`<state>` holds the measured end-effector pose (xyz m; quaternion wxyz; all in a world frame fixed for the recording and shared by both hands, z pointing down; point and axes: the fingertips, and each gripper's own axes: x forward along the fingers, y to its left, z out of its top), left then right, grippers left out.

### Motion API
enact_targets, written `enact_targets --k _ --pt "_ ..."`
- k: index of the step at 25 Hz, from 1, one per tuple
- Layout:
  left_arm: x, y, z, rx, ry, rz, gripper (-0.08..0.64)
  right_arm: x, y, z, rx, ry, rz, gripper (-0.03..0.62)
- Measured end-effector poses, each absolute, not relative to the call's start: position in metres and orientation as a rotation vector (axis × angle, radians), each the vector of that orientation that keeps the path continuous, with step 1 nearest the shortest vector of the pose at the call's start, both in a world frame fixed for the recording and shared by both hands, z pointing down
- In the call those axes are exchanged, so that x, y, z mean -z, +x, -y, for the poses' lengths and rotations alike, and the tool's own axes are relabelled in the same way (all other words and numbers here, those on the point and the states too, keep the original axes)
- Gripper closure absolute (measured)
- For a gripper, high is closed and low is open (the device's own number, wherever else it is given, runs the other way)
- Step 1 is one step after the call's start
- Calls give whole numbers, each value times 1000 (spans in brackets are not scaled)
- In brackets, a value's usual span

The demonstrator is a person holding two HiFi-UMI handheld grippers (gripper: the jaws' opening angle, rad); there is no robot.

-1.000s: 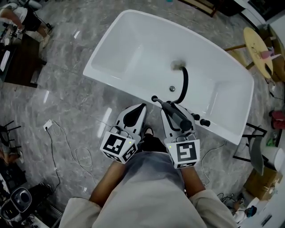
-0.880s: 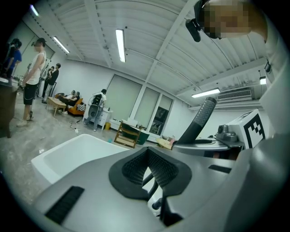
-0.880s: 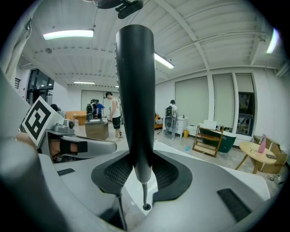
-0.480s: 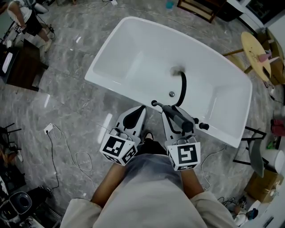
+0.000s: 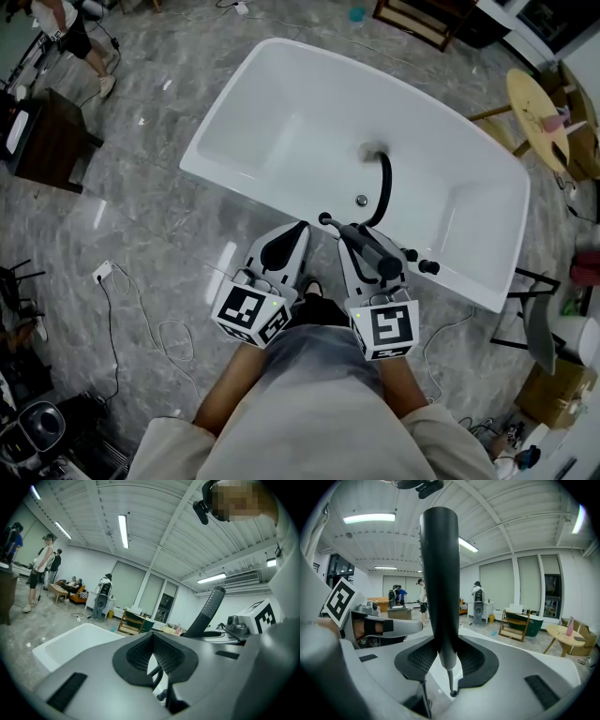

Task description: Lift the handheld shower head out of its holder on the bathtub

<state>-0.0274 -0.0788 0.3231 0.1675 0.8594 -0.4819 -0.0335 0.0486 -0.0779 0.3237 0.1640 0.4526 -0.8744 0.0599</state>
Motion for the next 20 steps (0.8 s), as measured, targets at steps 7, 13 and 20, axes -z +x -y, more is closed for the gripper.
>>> enact_targets --k 7,13,20 --pt "-322 -28 77 100 2442 1374 555 -323 48 77 -180 1293 2488 448" --pt "-326 -28 78 94 2434 1376 555 -324 49 80 -156 1301 2476 448" --pt "-330 -28 77 86 2432 1368 555 -329 52 79 -173 1297 2469 448"
